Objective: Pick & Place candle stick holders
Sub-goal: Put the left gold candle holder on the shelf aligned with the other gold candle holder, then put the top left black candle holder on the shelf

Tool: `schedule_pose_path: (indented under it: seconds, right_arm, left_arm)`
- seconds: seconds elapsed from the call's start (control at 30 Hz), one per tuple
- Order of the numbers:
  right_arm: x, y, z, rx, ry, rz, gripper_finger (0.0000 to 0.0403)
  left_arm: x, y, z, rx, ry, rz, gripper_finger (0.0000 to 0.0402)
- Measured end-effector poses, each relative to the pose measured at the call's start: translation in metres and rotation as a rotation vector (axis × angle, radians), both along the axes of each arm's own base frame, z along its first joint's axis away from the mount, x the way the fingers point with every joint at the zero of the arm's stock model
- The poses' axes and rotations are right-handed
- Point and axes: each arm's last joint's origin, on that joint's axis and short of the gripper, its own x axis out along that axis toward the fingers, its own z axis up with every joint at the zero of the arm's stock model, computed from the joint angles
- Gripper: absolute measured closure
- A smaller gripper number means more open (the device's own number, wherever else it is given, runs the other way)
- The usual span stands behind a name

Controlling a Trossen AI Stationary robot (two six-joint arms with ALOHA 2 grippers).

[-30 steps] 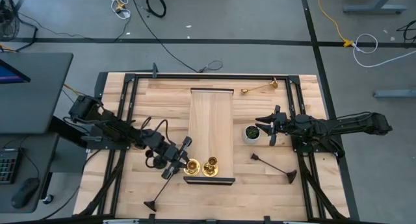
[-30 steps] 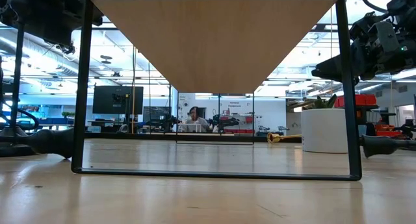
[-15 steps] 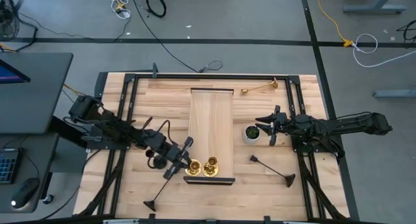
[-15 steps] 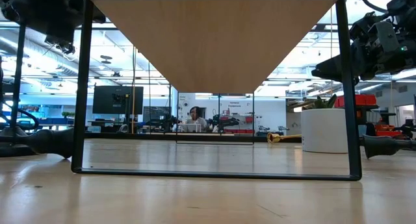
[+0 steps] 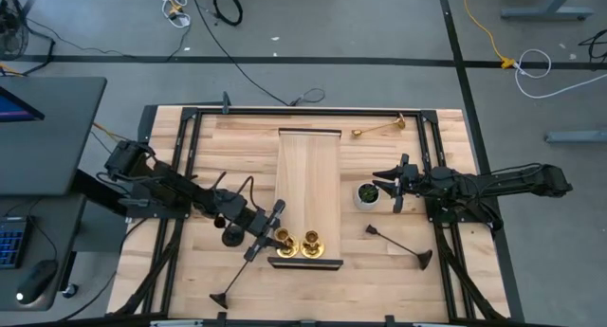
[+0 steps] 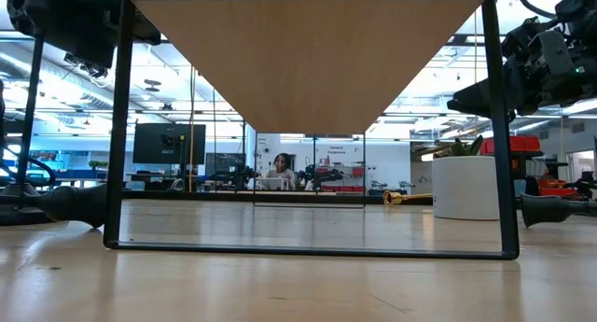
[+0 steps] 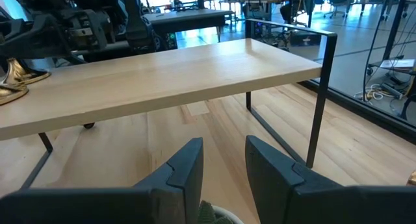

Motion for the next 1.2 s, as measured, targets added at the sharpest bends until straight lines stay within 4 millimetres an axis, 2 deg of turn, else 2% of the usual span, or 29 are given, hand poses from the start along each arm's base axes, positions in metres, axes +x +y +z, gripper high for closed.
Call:
schedule_pose_path:
  seconds: [0.43,0.73,0.97,1.2]
  right_arm:
    - [0.000,0.000,0.000,0.000,0.000,0.000,0.0289]
    - [0.000,0.000,0.000,0.000,-0.001,0.000,0.0289]
    - [0.000,0.000,0.000,0.000,0.000,0.000,0.0289]
    - [0.000,0.000,0.000,0.000,0.000,0.000,0.0289]
  left_arm:
    - [-0.003,0.001,0.004,0.002,0.004,-0.008,0.0317]
    - [-0.006,0.005,0.013,0.002,-0.003,0.018,0.0267]
    - [-0.015,0.008,0.028,0.021,-0.005,0.032,0.0223]
    - [-0.029,0.017,0.049,0.035,-0.002,0.063,0.0207]
